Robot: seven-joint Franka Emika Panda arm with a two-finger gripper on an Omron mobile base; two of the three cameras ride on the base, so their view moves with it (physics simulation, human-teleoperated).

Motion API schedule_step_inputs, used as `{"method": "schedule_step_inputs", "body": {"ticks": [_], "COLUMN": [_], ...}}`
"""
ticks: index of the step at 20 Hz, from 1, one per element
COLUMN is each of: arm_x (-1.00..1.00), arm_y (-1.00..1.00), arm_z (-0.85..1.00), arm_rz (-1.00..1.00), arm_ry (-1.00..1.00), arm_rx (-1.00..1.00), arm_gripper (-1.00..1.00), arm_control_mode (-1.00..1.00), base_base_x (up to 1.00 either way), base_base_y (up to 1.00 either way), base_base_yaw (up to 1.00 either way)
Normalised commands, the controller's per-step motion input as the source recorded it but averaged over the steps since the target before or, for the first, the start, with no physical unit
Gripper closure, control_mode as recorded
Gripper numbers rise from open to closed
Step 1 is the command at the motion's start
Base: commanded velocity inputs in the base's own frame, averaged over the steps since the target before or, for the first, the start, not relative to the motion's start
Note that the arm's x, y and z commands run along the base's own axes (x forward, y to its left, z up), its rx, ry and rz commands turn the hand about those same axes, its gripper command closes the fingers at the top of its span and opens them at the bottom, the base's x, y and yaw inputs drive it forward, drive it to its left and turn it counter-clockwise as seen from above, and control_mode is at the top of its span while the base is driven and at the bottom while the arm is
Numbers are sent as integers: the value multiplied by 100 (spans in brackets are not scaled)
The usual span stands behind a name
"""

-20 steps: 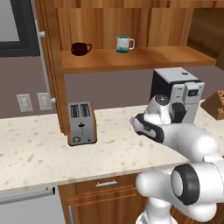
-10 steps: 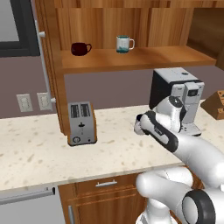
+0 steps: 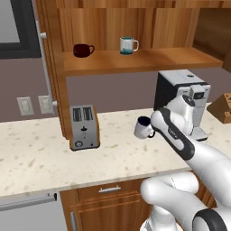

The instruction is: Pick the mug on the counter and place it in the cabinet with the handle facing the right, like the mugs already inside.

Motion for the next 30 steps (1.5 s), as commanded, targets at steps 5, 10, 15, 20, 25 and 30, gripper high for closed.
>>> {"method": "schedule_step_inputs", "body": {"ticks": [5,10,15,20,25,30], "arm_x": [2,0,-2,-28,-54,-29], "arm_y": [11,16,17,9,0,0], "arm_z": [5,34,43,34,23,39], "arm_rz": [4,8,13,13,6,11], "arm_ry": [-8,0,5,2,-5,-3], "arm_rx": [11,4,0,0,4,2], "arm_gripper": [100,100,100,100,100,100], "arm_control_mode": [-100,-100,-100,-100,-100,-100], "base_base_x": [0,0,0,0,0,0], "base_base_y": [0,0,0,0,0,0], "base_base_yaw": [0,0,0,0,0,0]}}
